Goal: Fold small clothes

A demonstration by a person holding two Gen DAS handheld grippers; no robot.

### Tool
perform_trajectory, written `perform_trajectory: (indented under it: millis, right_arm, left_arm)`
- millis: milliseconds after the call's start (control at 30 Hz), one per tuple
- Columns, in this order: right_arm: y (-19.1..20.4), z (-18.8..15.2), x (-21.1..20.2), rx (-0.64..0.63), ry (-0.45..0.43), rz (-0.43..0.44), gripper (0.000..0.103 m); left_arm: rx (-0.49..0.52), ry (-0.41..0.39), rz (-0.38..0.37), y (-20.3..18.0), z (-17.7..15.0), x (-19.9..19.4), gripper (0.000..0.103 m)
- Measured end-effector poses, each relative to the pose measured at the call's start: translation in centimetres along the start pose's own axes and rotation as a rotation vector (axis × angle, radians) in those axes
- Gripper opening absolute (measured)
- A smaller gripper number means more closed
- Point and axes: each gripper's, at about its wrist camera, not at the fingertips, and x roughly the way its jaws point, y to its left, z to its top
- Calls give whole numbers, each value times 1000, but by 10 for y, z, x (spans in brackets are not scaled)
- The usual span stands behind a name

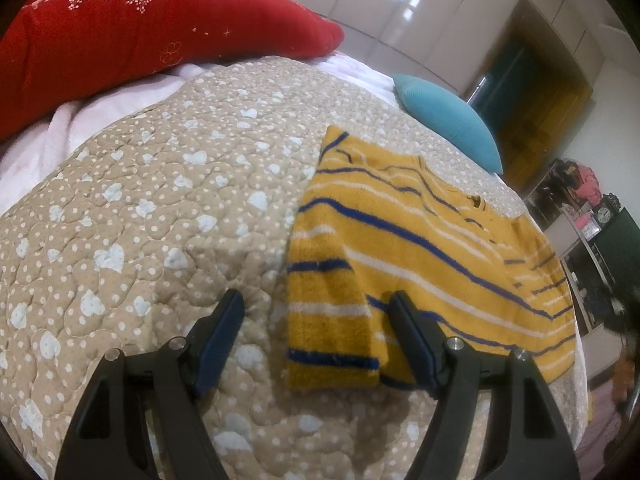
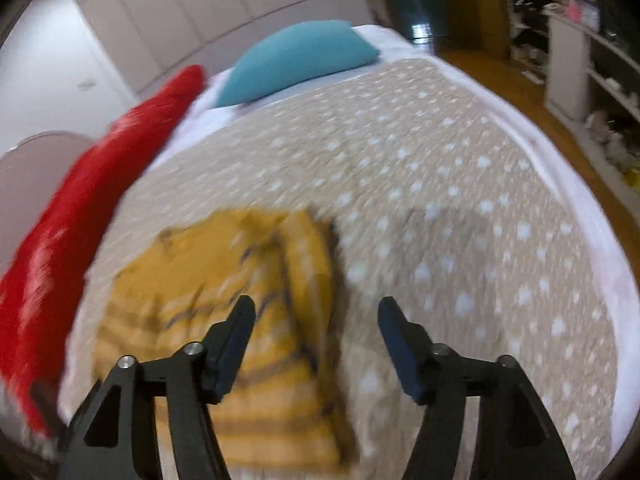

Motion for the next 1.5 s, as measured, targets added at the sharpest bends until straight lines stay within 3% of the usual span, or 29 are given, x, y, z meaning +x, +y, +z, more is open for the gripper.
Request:
perform_trajectory:
  millis: [100,200,233,267,300,433,533,600,667,800,867,1100,1233,1300,1367,1400,1467,1500]
  right_arm:
    - [-5,-37,-4,-28,38,102,76]
    - [-9,-66,14,-53,82,81,77]
    - [-10,-73,23,-46,110,78,57]
    - [-12,-79,31,-30,145,106,17]
    - [-15,-81,37,-15,174,129,16]
    - [-47,-71,37,47,129,30,15]
    - [-44,-68,29,31,122,3,32]
    - [-31,-72,12,-16,83,-26,35]
    - [-17,-74,-5,-46,24,-63,36]
    - [22,-73,-24,-120,-32,13,43]
    - [49,-75,-21,-175,-23,81,51]
    - [181,-117,33,-487,110,225,52]
    - [246,-149,60,-637,147,281,52]
    - [277,-166,72,-712,168,304,43]
    - [305,-183,85,-797,202,319,26]
    - [319,-191,94,-846,206,293,25]
    - [336,-199,115,-899,193,189,10]
    - [342,-198,128,-901,199,146,10]
  left_arm:
    - [1,0,2,0,0,0,74]
    - [2,0,3,0,0,0,74]
    - [2,0,4,0,0,0,74]
    - [3,0,6,0,-1,0,74]
    - [3,1,7,0,-1,-1,74]
    - [1,1,5,1,-2,-1,74]
    - [-19,-5,-21,4,-2,-5,74]
    - [-44,-12,-32,10,0,-10,74]
    - [-59,-36,42,18,2,-19,74]
    - [-64,-61,291,32,7,-27,73]
    - [-98,-82,306,41,8,-34,73]
    - [-199,-215,281,71,9,-71,73]
    - [-295,-246,284,101,13,-88,73]
    - [-339,-245,284,115,15,-90,73]
    - [-389,-237,273,129,13,-92,73]
    - [-405,-234,269,133,13,-92,73]
    - [-414,-235,268,139,12,-94,73]
    - [-412,-236,268,139,12,-95,73]
